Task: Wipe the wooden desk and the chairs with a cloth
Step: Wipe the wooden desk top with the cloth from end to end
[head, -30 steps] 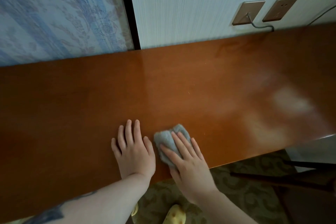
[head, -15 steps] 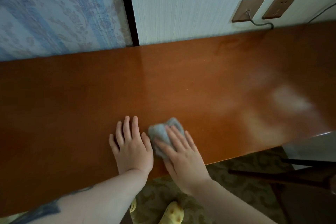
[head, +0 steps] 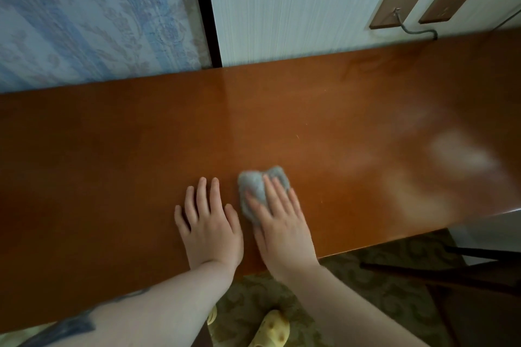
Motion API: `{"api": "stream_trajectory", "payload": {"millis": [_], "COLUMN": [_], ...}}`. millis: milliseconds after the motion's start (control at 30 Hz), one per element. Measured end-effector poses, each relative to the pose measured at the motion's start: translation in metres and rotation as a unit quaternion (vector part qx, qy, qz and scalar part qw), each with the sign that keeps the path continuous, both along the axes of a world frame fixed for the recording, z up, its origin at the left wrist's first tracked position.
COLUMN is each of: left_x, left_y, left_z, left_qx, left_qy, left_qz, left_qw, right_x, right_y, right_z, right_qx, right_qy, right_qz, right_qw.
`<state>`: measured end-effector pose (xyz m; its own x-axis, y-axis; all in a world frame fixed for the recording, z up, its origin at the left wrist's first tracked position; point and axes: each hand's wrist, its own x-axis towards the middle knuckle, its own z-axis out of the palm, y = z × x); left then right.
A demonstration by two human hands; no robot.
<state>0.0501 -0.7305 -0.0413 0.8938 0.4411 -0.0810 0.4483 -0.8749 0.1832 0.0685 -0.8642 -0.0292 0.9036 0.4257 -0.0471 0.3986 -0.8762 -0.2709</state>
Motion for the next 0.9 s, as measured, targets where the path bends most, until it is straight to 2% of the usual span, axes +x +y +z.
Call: {"api": "stream_trajectory", "payload": {"millis": [67,100,167,200,267,333,367,433,500,567,633,700,767,900], "left_x": [0.0,0.001,0.003,0.003,0.002,0.001,0.001,0.001,0.001,0.001,0.002,0.002,0.003,0.002], "left_y": [0.001,0.001,0.0,0.0,0.0,0.0,0.0,-0.001,0.0,0.002,0.002,0.0,0.0,-0.001], "left_z": [0.001,0.002,0.002,0.002,0.002,0.002,0.002,0.002,0.002,0.002,0.002,0.003,0.004,0.006], "left_qx": [0.007,0.01,0.007,0.005,0.007,0.007,0.004,-0.001,0.0,0.007,0.007,0.007,0.007,0.003], "left_qy": [0.001,0.001,0.007,0.009,0.009,0.006,0.007,0.009,0.006,0.005,0.004,-0.002,-0.004,0.013], "left_qz": [-0.003,-0.003,-0.003,-0.003,-0.004,-0.002,-0.002,-0.006,-0.008,-0.006,-0.004,-0.005,-0.006,-0.006], "left_qw": [1.0,1.0,1.0,1.0,1.0,1.0,1.0,1.0,1.0,1.0,1.0,1.0,1.0,1.0], "right_x": [-0.025,-0.023,-0.001,0.015,0.042,0.056,0.056,0.04,0.014,-0.006,-0.01,0.01,0.043,0.09], "right_y": [-0.036,-0.056,-0.082,-0.082,-0.059,-0.019,0.0,0.024,0.018,-0.016,-0.063,-0.099,-0.102,-0.039], "right_z": [0.001,0.003,0.001,0.0,-0.001,0.0,0.0,0.001,0.002,0.003,0.004,0.009,0.012,0.012], "right_qx": [-0.031,-0.038,-0.046,-0.047,-0.037,-0.012,-0.006,-0.001,0.006,-0.002,-0.031,-0.054,-0.042,-0.017], "right_qy": [0.022,0.028,0.016,0.017,0.01,0.002,0.017,0.03,0.025,0.035,0.034,0.036,0.063,0.072], "right_qz": [0.123,0.149,0.14,0.104,-0.029,-0.177,-0.211,-0.162,-0.026,0.083,0.104,0.04,-0.063,-0.252], "right_qw": [0.992,0.988,0.989,0.993,0.999,0.984,0.977,0.986,0.999,0.996,0.994,0.997,0.995,0.965]}}
